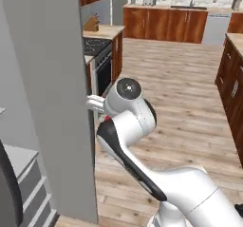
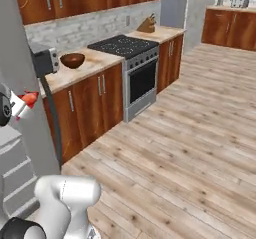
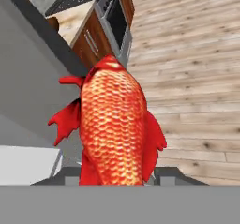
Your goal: Take the sweet potato, fish, and eggplant from the freezer and place them in the bowl on the counter.
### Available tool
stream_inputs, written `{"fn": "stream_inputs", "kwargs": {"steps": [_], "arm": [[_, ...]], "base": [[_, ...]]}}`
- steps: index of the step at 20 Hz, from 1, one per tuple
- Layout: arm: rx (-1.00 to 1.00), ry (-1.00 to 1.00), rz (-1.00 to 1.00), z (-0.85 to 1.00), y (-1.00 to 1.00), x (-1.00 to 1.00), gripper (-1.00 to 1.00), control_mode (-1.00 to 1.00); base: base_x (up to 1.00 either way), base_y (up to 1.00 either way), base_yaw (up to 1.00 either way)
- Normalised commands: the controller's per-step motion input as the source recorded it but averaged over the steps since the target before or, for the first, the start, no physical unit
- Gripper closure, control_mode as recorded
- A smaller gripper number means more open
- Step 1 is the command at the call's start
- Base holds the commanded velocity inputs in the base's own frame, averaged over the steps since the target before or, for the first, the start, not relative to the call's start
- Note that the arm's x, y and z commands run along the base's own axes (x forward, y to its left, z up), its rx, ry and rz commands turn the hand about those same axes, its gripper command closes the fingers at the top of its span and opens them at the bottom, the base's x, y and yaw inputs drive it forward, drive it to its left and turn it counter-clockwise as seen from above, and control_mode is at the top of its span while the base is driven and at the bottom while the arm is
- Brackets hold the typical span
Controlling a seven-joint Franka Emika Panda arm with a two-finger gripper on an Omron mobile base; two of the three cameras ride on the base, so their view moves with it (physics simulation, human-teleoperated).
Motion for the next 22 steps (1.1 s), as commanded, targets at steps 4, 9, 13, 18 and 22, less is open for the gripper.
{"fn": "stream_inputs", "kwargs": {"steps": [4, 9, 13, 18, 22], "arm": [[0.00, 0.00, 0.00, 0.00, 0.00, 0.00, 1.00, 1.00], [0.00, 0.00, 0.00, 0.00, 0.00, 0.00, 1.00, 1.00], [0.00, 0.00, 0.00, 0.00, 0.00, 0.00, 1.00, 1.00], [0.00, 0.00, 0.00, 0.00, 0.00, 0.00, 1.00, 1.00], [0.00, 0.00, 0.00, 0.00, 0.00, 0.00, 1.00, 1.00]], "base": [[-0.28, 0.00, -0.97], [0.64, -0.60, -0.52], [1.00, -0.40, -0.08], [1.00, -0.05, 0.00], [1.00, 0.00, 0.10]]}}
